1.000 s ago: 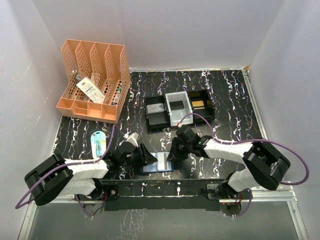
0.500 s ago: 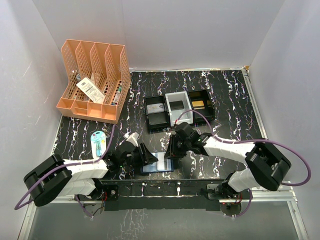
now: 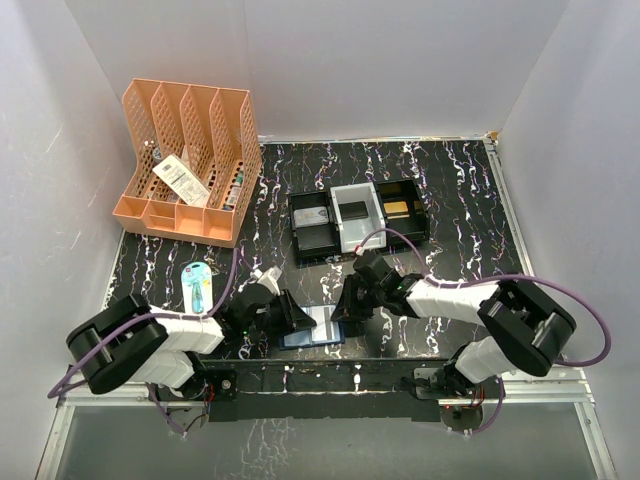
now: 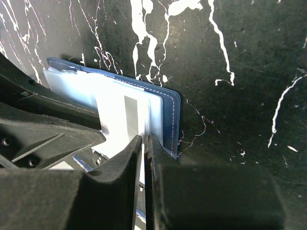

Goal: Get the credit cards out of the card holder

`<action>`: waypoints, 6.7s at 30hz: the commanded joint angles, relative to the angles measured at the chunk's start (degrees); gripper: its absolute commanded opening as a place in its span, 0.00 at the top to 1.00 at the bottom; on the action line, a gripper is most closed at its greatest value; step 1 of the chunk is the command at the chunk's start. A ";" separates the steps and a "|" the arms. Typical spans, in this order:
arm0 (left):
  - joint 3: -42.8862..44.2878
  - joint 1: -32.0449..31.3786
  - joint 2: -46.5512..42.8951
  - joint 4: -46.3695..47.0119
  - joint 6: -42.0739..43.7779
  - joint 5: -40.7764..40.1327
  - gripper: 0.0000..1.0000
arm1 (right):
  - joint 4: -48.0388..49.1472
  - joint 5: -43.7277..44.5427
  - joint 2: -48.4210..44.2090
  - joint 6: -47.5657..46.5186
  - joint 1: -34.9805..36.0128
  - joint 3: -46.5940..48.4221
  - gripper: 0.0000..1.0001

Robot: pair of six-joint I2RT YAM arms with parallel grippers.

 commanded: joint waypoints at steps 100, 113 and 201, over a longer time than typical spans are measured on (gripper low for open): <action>-3.72 -0.41 -3.15 9.06 -0.51 -3.67 0.73 | -2.05 0.79 3.53 -0.19 1.53 -0.04 0.84; -5.62 -0.41 -9.50 6.06 0.12 -4.76 1.00 | -4.87 3.92 2.87 -1.04 1.53 1.06 0.84; 2.70 -0.41 -8.64 -8.11 7.20 0.54 0.92 | -2.09 0.81 3.66 -2.86 2.90 4.44 0.78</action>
